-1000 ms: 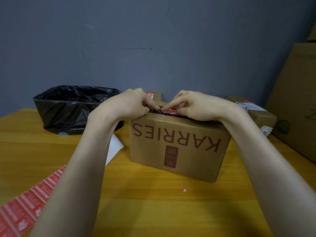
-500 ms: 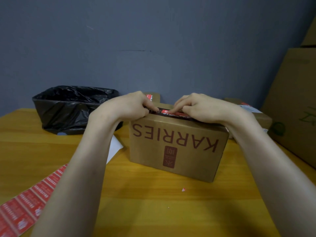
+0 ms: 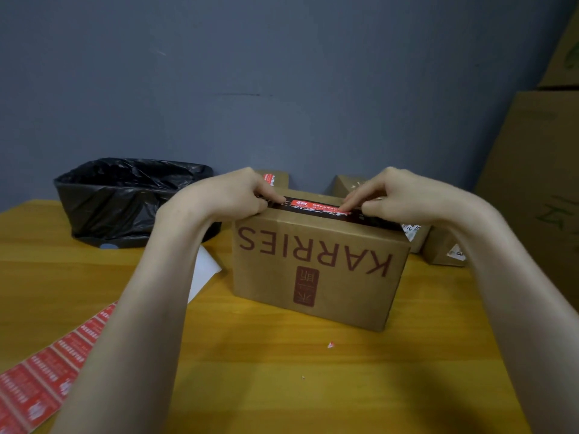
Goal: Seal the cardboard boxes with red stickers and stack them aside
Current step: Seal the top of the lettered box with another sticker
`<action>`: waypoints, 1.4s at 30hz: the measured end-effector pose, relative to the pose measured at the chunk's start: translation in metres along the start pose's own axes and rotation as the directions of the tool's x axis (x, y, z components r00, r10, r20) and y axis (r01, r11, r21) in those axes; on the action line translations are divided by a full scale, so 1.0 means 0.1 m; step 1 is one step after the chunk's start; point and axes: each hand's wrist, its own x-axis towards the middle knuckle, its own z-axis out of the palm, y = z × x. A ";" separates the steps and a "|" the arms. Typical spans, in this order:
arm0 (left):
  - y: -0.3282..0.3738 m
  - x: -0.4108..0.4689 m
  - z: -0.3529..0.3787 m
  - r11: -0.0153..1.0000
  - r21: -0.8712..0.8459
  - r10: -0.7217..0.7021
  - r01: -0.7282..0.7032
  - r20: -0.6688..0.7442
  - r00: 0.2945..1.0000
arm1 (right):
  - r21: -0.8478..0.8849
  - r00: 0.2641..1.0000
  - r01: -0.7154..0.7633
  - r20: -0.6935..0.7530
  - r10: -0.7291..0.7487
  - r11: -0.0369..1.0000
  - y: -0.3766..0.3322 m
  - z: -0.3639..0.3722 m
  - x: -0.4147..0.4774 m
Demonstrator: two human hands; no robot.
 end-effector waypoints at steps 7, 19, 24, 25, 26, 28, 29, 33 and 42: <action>0.02 -0.03 -0.06 0.997 0.073 0.018 -0.019 0.019 1.000 | 0.084 0.964 0.000 -0.266 0.023 0.996 0.06 0.15 0.00; 0.02 -0.06 -0.09 0.997 0.064 0.040 -0.041 0.019 0.999 | 0.289 0.984 -0.077 -0.134 0.120 0.954 0.17 0.28 -0.01; 0.04 0.03 0.04 0.997 0.011 -0.077 0.077 0.003 0.997 | 0.364 0.992 -0.021 -0.109 0.065 0.931 0.18 0.27 -0.04; 0.07 0.04 0.06 0.996 0.010 -0.086 0.086 0.026 0.996 | 0.369 0.993 -0.015 -0.104 0.057 0.929 0.18 0.27 -0.04; 0.09 0.04 0.07 0.995 0.018 -0.096 0.096 0.043 0.994 | 0.373 0.993 -0.008 -0.104 0.050 0.928 0.18 0.27 -0.05; 0.12 0.04 0.05 0.995 0.009 -0.100 0.099 0.041 0.994 | 0.389 0.993 0.013 -0.115 0.034 0.921 0.17 0.28 -0.06; 0.12 0.03 0.04 0.996 -0.010 -0.090 0.090 0.033 0.995 | 0.398 0.991 0.031 -0.130 0.023 0.917 0.17 0.28 -0.07; 0.12 -0.02 -0.03 0.994 -0.106 -0.034 0.026 -0.072 0.997 | 0.433 0.956 0.135 -0.295 -0.002 0.891 0.16 0.28 -0.06; 0.10 -0.01 -0.02 0.983 -0.186 -0.019 -0.007 -0.136 0.991 | 0.344 0.921 0.116 -0.389 0.029 0.932 0.14 0.30 -0.04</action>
